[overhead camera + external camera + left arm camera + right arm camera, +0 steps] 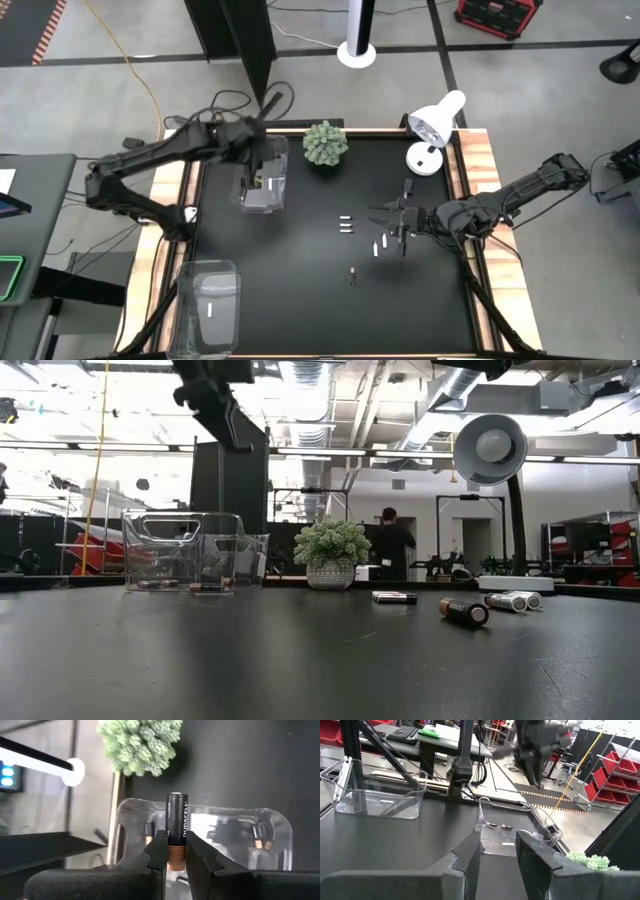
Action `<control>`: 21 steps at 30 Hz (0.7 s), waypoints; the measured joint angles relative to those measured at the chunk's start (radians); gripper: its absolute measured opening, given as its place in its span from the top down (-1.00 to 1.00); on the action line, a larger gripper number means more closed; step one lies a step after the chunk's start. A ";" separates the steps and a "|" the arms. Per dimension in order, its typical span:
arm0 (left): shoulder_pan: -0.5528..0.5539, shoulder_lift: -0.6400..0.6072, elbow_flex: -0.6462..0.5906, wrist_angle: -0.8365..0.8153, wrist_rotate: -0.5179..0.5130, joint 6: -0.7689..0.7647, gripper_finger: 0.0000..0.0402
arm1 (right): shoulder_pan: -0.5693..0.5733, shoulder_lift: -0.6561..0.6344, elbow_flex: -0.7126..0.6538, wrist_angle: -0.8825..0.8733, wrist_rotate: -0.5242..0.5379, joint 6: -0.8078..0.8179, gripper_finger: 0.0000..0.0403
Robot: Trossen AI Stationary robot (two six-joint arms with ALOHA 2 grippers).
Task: Sort batteries
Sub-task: Put the copper and black battery into the top transparent bin
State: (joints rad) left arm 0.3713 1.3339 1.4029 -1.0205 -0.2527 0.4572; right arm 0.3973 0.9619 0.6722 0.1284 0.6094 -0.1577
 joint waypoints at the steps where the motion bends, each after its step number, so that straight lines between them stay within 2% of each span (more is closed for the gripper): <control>1: 0.030 0.020 0.000 0.001 0.041 0.015 0.82 | 0.000 0.000 0.000 0.001 0.000 0.000 0.29; 4: 0.101 0.093 0.000 -0.001 0.085 0.060 0.82 | 0.000 0.000 0.000 0.004 0.000 0.000 0.29; 10: 0.200 0.248 0.000 0.004 0.105 0.137 0.82 | 0.000 0.000 0.000 0.006 0.000 0.000 0.29; 21: 0.309 0.437 0.000 0.027 0.196 0.185 0.82 | 0.000 0.000 0.000 0.003 0.000 0.000 0.29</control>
State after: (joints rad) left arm 0.6798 1.7711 1.4029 -0.9932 -0.0567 0.6427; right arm 0.3977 0.9619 0.6720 0.1312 0.6094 -0.1577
